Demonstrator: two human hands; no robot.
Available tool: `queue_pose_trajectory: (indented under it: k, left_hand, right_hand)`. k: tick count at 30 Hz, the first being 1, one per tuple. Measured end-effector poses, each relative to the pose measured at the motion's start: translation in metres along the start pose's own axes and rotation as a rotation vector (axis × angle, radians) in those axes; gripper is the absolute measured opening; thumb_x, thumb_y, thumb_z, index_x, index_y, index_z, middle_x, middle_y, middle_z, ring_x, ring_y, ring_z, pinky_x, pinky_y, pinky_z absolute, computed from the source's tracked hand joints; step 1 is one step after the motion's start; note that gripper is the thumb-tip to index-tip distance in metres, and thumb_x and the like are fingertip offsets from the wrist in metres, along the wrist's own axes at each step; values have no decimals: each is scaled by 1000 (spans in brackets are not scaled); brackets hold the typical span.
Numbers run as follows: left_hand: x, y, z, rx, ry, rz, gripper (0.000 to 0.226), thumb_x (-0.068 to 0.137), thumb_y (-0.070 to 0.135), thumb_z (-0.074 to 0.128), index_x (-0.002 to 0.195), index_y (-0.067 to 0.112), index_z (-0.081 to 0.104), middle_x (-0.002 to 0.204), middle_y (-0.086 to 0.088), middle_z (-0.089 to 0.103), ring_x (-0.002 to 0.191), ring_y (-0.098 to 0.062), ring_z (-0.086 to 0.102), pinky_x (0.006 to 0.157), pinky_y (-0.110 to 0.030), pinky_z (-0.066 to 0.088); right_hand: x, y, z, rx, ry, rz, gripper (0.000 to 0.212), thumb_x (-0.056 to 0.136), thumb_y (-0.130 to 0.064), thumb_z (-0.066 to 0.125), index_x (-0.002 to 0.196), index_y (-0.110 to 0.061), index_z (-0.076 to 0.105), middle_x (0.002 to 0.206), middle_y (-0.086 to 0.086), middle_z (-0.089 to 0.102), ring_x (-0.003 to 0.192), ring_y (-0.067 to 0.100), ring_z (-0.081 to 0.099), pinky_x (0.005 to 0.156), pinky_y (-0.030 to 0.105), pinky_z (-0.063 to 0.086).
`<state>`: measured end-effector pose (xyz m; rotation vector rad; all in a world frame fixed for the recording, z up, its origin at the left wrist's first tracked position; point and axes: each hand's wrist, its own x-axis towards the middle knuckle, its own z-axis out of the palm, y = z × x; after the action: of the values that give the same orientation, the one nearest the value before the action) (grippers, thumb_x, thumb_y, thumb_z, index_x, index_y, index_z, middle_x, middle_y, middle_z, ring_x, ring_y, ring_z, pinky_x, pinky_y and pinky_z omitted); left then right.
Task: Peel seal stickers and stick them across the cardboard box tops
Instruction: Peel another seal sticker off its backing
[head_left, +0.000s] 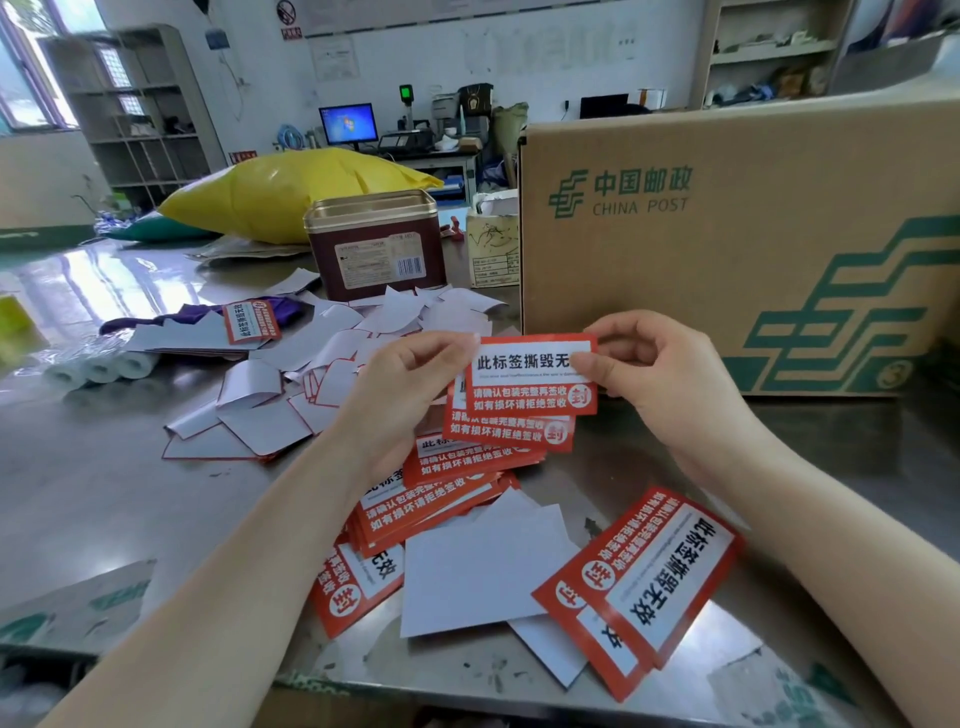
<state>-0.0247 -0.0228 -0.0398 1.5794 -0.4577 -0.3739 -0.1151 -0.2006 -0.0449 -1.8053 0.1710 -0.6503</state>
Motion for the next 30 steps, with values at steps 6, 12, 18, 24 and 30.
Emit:
queue_pose_trajectory:
  k: [6,12,18,24,30]
  left_hand:
    - [-2,1,1,41,-51,-26,18,90,33,51,96,26,67,95,-3,74,87,-22,71,83,-39,55]
    - [-1,1,1,158,-8,27,17,90,29,55,94,23,69,97,2,73,86,-14,71,82,-35,56]
    - [-4,1,-2,260,-138,15,17,90,28,57,85,20,71,99,1,73,95,-23,68,88,-41,54]
    - [-8,2,0,253,-295,-36,20,90,30,54,98,18,68,101,-1,72,96,-27,68,80,-36,54]
    - [-11,4,-1,276,-356,-15,24,74,37,54,65,26,73,105,3,71,98,-28,67,82,-42,54]
  right_hand:
    - [3,1,-3,0,64,31,8,84,-15,65,87,-22,61,81,-4,68,76,8,66,65,20,51]
    - [2,0,-3,-27,62,46,4,88,-19,59,90,-22,61,82,-3,67,79,9,64,67,21,50]
    - [0,0,-1,-48,54,51,11,92,-26,52,95,-21,61,87,-1,67,82,12,64,71,24,53]
    - [-1,-1,-2,-118,46,26,13,94,-29,49,83,-29,56,73,-7,61,64,4,57,48,10,41]
    - [-2,0,-2,-183,35,-16,9,93,-27,50,89,-25,58,79,-7,62,74,8,61,61,22,49]
